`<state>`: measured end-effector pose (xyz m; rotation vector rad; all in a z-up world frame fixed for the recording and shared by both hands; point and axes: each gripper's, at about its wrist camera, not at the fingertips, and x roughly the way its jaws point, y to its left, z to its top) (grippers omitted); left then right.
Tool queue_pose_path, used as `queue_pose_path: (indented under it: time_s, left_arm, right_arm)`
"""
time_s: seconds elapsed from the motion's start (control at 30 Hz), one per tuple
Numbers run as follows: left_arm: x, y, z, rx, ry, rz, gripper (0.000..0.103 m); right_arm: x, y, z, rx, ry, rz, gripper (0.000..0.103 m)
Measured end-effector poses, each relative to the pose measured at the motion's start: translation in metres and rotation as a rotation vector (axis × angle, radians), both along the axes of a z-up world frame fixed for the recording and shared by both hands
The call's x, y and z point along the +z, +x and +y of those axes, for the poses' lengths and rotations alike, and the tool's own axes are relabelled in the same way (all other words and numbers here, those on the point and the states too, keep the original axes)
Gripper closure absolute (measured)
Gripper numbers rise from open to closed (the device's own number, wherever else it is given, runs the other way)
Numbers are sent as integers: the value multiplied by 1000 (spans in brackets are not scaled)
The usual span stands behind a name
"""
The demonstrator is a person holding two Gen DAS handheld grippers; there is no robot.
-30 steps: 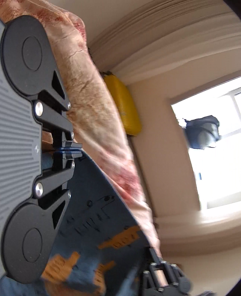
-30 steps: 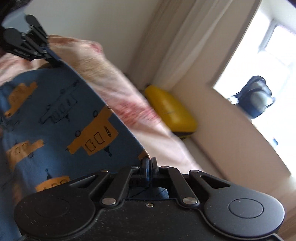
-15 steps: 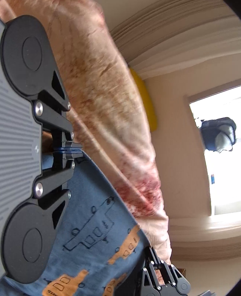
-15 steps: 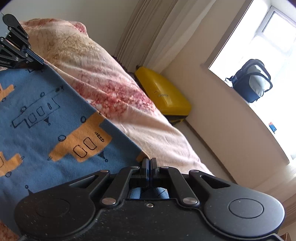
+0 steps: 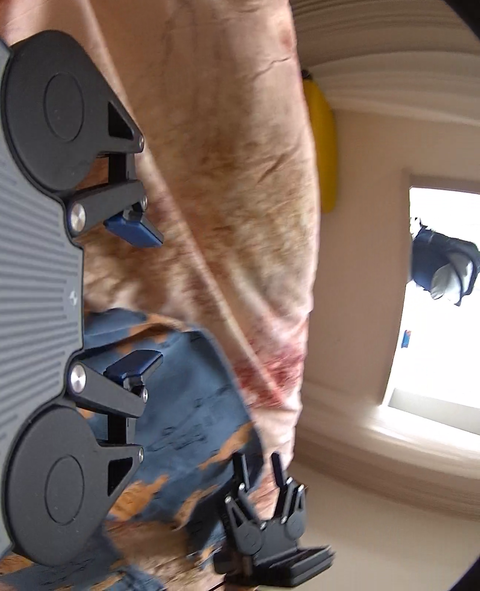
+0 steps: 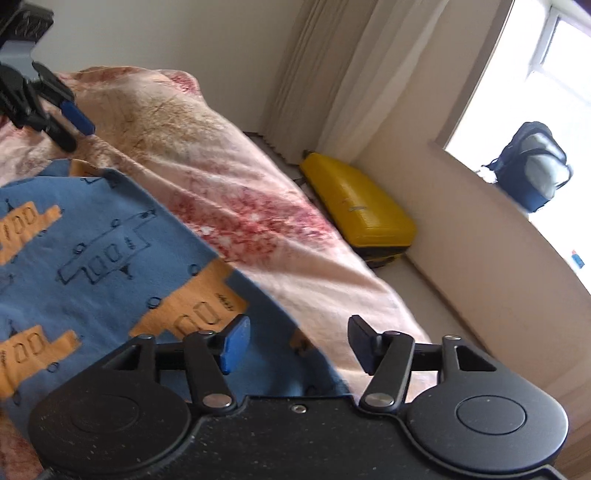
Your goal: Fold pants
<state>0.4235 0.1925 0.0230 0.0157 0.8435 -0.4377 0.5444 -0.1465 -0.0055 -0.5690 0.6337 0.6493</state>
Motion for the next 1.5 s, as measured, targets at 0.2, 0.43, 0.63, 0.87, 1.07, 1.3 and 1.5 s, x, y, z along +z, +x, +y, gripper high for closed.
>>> queue_pose_path:
  time_s: [0.2,0.43,0.63,0.87,1.07,1.3,1.5]
  left_arm:
    - [-15,3,-17,-15,83,103,101]
    - [27,-16,-42,22,273,-38,102]
    - [41,-37,-46,85,368,-105,102]
    - [68,-93,-58,11,370,-292,102]
    - [78,-162,-71,-118,441,-454,102]
    - [44,-242,-99,-349,655,-576,102]
    - [-3,-271,-106,-505,745,-506,102]
  right_arm:
    - [-8,14,9,-25,4,84,40]
    - [2,7,14,-53,-23,63,103]
    - [20,-20,13,-73,-58,-60,103]
    - [57,-79,-8,-70,-23,-176,103]
    - [88,-168,-40,-50,65,-254,103]
    - [85,-291,-64,-9,62,-246,103]
    - [34,-371,-63,49,-1,-160,103]
